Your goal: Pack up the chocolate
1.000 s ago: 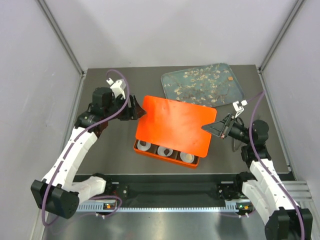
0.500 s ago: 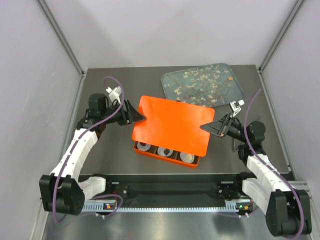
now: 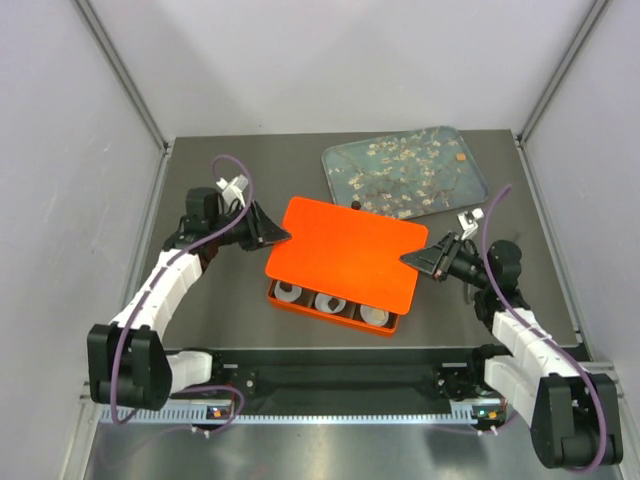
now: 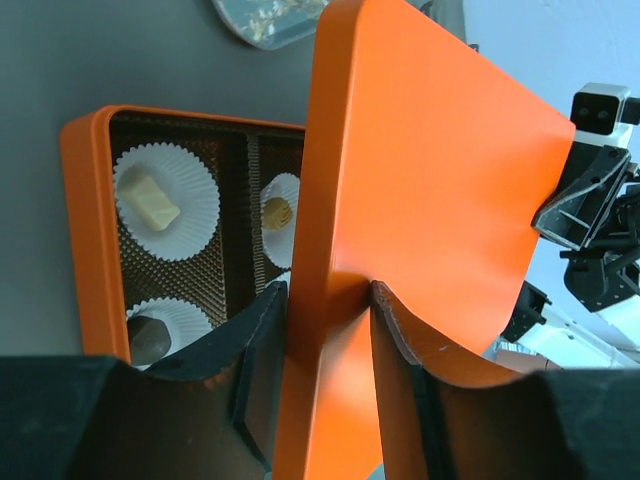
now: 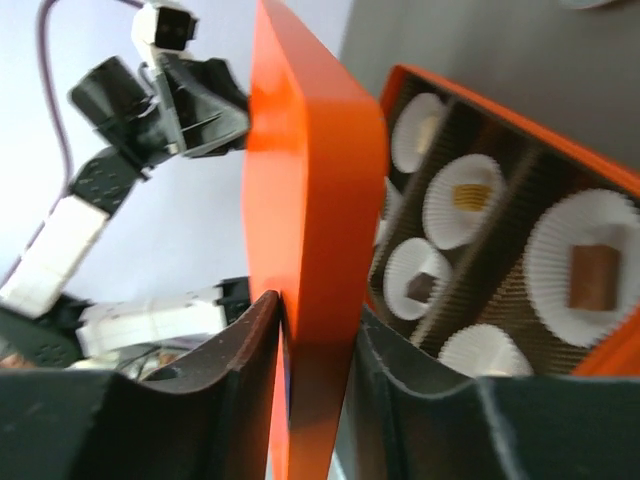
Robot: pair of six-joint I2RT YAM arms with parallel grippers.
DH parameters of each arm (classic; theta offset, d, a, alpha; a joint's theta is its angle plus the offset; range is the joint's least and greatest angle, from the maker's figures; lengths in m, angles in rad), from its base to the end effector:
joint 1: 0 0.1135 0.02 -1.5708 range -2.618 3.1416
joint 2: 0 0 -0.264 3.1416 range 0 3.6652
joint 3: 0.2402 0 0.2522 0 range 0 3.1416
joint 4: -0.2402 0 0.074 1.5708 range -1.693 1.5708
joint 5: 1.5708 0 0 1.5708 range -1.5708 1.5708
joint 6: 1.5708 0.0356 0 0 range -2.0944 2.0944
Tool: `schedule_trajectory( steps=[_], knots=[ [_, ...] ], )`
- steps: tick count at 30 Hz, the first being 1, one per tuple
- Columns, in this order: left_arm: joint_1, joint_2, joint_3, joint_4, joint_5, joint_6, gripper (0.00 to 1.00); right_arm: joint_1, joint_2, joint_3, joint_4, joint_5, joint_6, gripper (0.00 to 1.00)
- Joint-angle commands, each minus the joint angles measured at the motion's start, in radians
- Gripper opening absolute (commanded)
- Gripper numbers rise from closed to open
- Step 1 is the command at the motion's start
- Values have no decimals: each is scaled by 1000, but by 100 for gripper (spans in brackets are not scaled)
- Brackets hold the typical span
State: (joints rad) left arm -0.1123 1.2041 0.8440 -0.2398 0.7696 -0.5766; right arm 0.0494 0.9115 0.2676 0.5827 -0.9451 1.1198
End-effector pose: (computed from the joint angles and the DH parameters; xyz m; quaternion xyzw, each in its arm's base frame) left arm 0.2535 -0.0535 0.2736 -0.0182 0.8381 -0.4585 0.2950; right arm 0.1832 0.0379 0.2173 0.0626 0.7169 0.6132 0.3258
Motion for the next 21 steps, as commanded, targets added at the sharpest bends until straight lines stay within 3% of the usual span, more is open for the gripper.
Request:
schedule_trajectory(
  steps=[1,5,10,21],
  knots=[
    [-1,47,-13,7,-50,12,20,-8,-43,7,-142,93,-167,31],
    [-1,83,-28,-4,-61,33,17,-8,-59,-14,-205,127,-216,38],
    [-3,97,-43,-13,-170,67,16,-8,-54,-39,-248,173,-282,43],
    [-20,159,-72,85,-156,26,17,-8,-17,-51,-221,181,-325,38]
  ],
)
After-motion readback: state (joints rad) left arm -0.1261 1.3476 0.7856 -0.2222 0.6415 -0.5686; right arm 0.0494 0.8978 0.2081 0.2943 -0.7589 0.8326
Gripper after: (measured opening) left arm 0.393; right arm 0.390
